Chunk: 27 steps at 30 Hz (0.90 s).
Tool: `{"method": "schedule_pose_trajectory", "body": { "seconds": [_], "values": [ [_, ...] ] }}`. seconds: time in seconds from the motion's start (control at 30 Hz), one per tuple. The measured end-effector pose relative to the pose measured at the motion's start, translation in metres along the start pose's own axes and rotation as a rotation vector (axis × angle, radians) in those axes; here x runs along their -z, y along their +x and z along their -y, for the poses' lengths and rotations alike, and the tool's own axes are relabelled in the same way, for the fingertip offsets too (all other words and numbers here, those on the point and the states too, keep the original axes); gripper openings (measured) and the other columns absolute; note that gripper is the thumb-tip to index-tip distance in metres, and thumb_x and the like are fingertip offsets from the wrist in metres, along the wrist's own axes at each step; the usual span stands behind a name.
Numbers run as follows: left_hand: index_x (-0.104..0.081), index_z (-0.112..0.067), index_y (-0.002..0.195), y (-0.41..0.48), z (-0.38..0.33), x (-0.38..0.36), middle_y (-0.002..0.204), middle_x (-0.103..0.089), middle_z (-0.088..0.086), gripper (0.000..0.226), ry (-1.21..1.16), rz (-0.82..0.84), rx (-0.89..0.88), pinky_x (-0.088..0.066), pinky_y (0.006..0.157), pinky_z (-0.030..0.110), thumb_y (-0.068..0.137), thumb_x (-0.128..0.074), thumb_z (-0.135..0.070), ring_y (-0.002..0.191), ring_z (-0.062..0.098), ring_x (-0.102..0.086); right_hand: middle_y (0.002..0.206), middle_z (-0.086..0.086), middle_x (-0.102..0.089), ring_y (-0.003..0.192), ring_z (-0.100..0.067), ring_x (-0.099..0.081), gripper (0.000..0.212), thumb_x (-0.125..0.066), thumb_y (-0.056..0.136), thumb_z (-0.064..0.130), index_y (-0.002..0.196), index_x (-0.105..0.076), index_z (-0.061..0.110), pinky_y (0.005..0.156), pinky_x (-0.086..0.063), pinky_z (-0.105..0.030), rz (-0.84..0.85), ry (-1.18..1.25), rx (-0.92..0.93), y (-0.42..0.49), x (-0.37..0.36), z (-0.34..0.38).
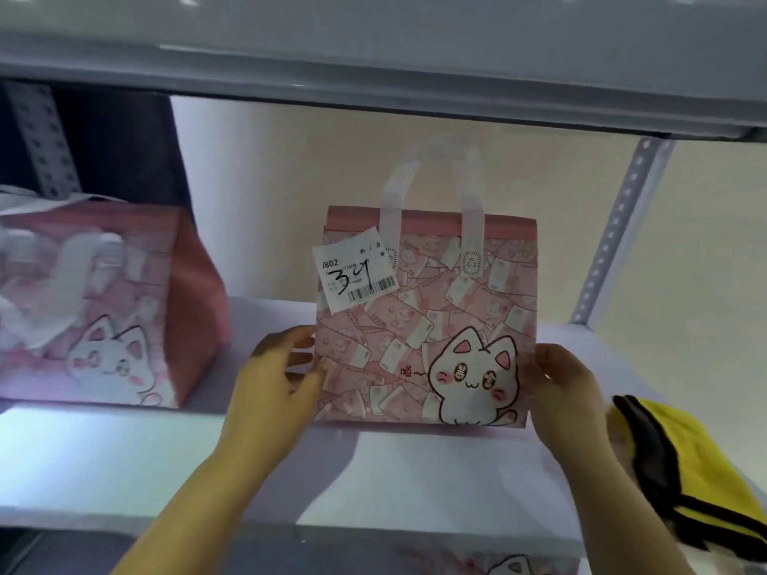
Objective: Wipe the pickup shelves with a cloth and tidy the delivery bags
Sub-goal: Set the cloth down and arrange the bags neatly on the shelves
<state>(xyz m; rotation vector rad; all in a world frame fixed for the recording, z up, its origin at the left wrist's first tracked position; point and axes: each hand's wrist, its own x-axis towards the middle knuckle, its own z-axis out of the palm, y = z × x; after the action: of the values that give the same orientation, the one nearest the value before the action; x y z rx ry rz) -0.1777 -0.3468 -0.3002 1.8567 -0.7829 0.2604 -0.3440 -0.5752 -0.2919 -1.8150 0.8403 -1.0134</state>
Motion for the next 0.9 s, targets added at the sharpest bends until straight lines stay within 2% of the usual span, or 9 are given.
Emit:
{"method": "schedule_pose_trajectory", "body": {
  "seconds": [0.1, 0.2, 0.33, 0.53, 0.67, 0.77, 0.9],
  "values": [
    [-0.059, -0.032, 0.115, -0.006, 0.012, 0.027, 0.1, -0.062, -0.012, 0.037, 0.057, -0.015, -0.02, -0.045, 0.064, 0.003, 0.081, -0.063, -0.018, 0.085, -0.005, -0.061, 0.078, 0.009, -0.069, 0.072, -0.014, -0.063, 0.024, -0.05, 0.091, 0.012, 0.077, -0.062, 0.027, 0.06, -0.049, -0.03, 0.026, 0.025, -0.01, -0.017, -0.02, 0.009],
    [-0.057, -0.034, 0.12, -0.011, 0.023, 0.048, 0.098, -0.057, -0.02, 0.039, 0.099, -0.008, -0.027, -0.045, 0.067, 0.006, 0.084, -0.064, -0.022, 0.085, -0.005, -0.06, 0.08, 0.012, -0.069, 0.073, -0.012, -0.064, 0.023, -0.05, 0.091, 0.012, 0.084, -0.064, 0.028, 0.061, -0.047, -0.028, 0.046, 0.033, 0.005, -0.03, -0.039, 0.018],
    [-0.055, -0.023, 0.127, -0.01, 0.036, 0.068, 0.103, -0.056, -0.008, 0.043, 0.159, -0.017, -0.005, -0.047, 0.08, 0.019, 0.085, -0.064, -0.024, 0.09, 0.006, -0.059, 0.08, 0.013, -0.069, 0.074, -0.011, -0.064, 0.021, -0.05, 0.091, 0.011, 0.092, -0.064, 0.026, 0.058, -0.045, -0.026, 0.06, 0.039, 0.012, -0.043, -0.061, 0.027],
    [-0.053, -0.02, 0.129, -0.003, 0.049, 0.091, 0.111, -0.06, 0.002, 0.048, 0.217, -0.004, 0.057, -0.049, 0.091, 0.035, 0.085, -0.063, -0.033, 0.1, 0.018, -0.059, 0.083, 0.011, -0.069, 0.075, -0.009, -0.065, 0.021, -0.048, 0.093, 0.012, 0.098, -0.064, 0.026, 0.056, -0.045, -0.023, 0.105, 0.031, 0.001, -0.053, -0.086, 0.04],
    [-0.052, -0.02, 0.13, -0.001, 0.055, 0.098, 0.117, -0.059, 0.005, 0.048, 0.216, 0.0, 0.054, -0.047, 0.092, 0.033, 0.085, -0.062, -0.033, 0.102, 0.02, -0.059, 0.081, 0.017, -0.067, 0.072, -0.001, -0.062, 0.024, -0.046, 0.094, 0.011, 0.096, -0.063, 0.028, 0.048, -0.043, -0.011, 0.125, 0.014, -0.001, -0.055, -0.097, 0.047],
    [-0.053, -0.019, 0.129, 0.0, 0.057, 0.103, 0.119, -0.06, 0.007, 0.047, 0.223, -0.002, 0.052, -0.045, 0.092, 0.03, 0.085, -0.062, -0.031, 0.102, 0.02, -0.059, 0.082, 0.017, -0.067, 0.077, -0.005, -0.064, 0.022, -0.047, 0.094, 0.014, 0.096, -0.063, 0.03, 0.056, -0.044, -0.019, 0.138, -0.005, -0.003, -0.057, -0.102, 0.048],
    [-0.054, -0.02, 0.128, 0.0, 0.057, 0.108, 0.112, -0.059, 0.003, 0.045, 0.19, 0.009, 0.038, -0.042, 0.085, 0.023, 0.085, -0.063, -0.031, 0.09, 0.011, -0.055, 0.087, 0.016, -0.069, 0.079, -0.006, -0.065, 0.02, -0.05, 0.093, 0.017, 0.1, -0.064, 0.03, 0.058, -0.046, -0.021, 0.141, 0.013, -0.027, -0.06, -0.103, 0.048]
  ]
}}
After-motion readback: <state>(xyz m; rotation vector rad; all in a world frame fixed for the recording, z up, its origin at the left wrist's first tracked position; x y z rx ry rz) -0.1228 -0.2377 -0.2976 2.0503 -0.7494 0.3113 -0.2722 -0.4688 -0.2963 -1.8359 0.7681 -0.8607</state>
